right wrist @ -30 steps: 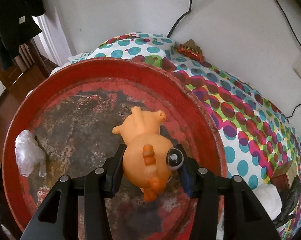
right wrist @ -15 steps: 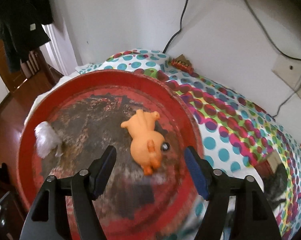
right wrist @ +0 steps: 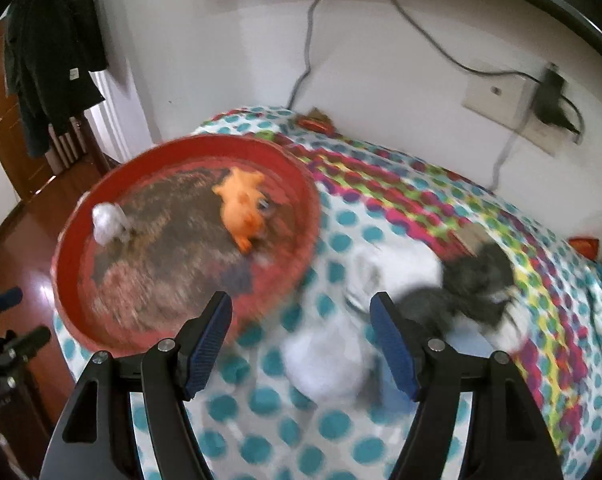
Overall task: Organize objects
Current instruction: 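Move the right gripper to the blue sock and grasp it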
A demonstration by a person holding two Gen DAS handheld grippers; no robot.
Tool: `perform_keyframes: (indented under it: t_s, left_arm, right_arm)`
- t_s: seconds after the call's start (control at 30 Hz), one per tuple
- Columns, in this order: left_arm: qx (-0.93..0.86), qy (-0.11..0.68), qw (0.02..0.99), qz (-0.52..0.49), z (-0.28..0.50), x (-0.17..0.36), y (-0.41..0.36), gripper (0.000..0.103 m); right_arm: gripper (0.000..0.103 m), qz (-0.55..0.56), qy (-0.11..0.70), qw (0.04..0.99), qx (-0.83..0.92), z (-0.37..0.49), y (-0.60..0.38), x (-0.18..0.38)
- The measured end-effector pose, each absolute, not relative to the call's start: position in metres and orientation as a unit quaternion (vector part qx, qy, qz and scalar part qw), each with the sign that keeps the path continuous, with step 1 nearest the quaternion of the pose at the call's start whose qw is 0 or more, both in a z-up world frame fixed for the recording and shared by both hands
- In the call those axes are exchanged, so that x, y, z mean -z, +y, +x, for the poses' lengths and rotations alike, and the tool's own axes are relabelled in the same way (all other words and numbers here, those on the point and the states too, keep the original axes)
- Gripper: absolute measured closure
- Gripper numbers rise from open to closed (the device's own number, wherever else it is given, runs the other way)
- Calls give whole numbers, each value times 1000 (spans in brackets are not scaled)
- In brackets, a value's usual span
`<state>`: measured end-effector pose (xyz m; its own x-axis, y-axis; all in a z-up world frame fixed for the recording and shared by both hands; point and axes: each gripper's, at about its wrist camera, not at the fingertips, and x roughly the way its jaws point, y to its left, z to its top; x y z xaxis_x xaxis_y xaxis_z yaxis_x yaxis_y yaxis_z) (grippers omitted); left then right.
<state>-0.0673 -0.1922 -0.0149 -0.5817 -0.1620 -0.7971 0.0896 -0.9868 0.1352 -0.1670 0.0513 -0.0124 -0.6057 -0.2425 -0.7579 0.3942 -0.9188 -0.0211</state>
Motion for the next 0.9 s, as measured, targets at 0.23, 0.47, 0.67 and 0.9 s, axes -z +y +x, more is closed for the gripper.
perform_keyframes:
  t_s: [0.23,0.47,0.67,0.9]
  left_arm:
    - [885,-81,27,458,-63,24,-142,38]
    - [879,-96,-14,467,-57,36,-104,38]
    - [872,-116,-29,474,-54,45,-86,38]
    - [869,-114,-31,480,-56,48,-86,38]
  right_arm:
    - [33,420,61,134,895,-152,122,29]
    - [32,437,-9,120,891,-147,167,52]
    - [24,443,-29,117,889,-150,157,61]
    - [23,456,-97,70,882,-177,151,70]
